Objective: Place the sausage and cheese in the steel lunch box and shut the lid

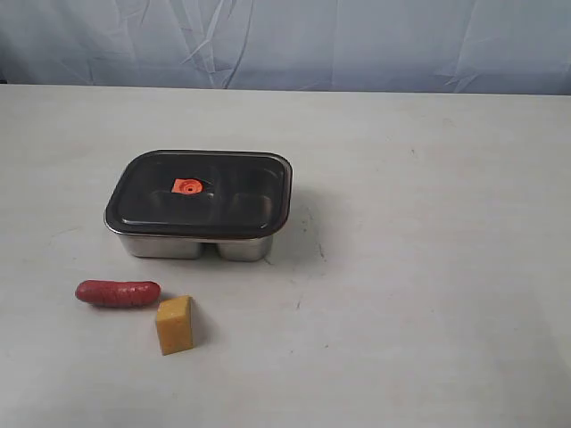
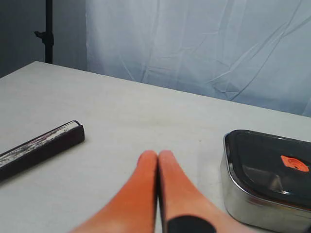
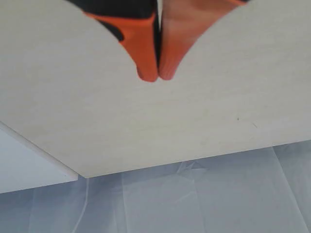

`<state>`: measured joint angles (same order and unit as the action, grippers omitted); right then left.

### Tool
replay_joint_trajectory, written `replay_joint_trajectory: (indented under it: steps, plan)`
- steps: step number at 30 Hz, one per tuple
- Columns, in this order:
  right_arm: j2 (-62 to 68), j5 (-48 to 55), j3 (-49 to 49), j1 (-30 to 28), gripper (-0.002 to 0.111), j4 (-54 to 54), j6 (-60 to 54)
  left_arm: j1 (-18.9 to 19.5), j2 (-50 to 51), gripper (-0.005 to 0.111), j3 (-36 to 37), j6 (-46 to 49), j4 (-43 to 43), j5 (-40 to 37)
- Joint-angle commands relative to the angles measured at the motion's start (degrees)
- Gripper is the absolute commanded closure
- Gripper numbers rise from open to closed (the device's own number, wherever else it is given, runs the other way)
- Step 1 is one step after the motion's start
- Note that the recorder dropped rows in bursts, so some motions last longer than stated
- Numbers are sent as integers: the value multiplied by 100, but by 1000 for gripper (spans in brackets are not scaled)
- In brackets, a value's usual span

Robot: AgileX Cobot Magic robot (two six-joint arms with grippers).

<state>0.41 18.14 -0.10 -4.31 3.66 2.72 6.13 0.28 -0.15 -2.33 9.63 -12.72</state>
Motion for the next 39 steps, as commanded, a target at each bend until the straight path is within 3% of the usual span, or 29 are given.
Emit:
replay_joint_trajectory:
  steps: [1, 7, 12, 14, 19, 21, 24, 26, 30, 39]
  plan:
    - [-41, -59, 10, -31, 109, 8, -13, 19, -28, 107, 15, -8, 35, 50]
    - [-41, -79, 10, -31, 109, -51, -13, 19, -28, 107, 15, -8, 35, 50]
    - [-41, -731, 10, -31, 109, -871, -13, 19, -28, 107, 15, -8, 35, 50]
    - [-41, -1382, 10, -31, 109, -425, 108, 19, -28, 107, 15, -8, 35, 50]
    - [-41, -3837, 10, -31, 109, 2019, 291, 19, -28, 107, 15, -8, 35, 50]
    - [-41, -4218, 10, -31, 109, 2585, 703, 19, -28, 107, 15, -8, 35, 50]
    - [-41, -3850, 10, -21, 109, 2456, 2251, 19, -28, 107, 15, -8, 35, 50]
    - [-41, -3332, 10, -21, 109, 2091, 2624, 19, -28, 107, 15, -8, 35, 50]
    - [579, -1720, -1019, -21, 109, 1700, 2217, 19, -28, 107, 15, -8, 35, 50]
    - [3628, 269, -3675, -21, 109, 413, 793, 19, -28, 107, 15, -8, 35, 50]
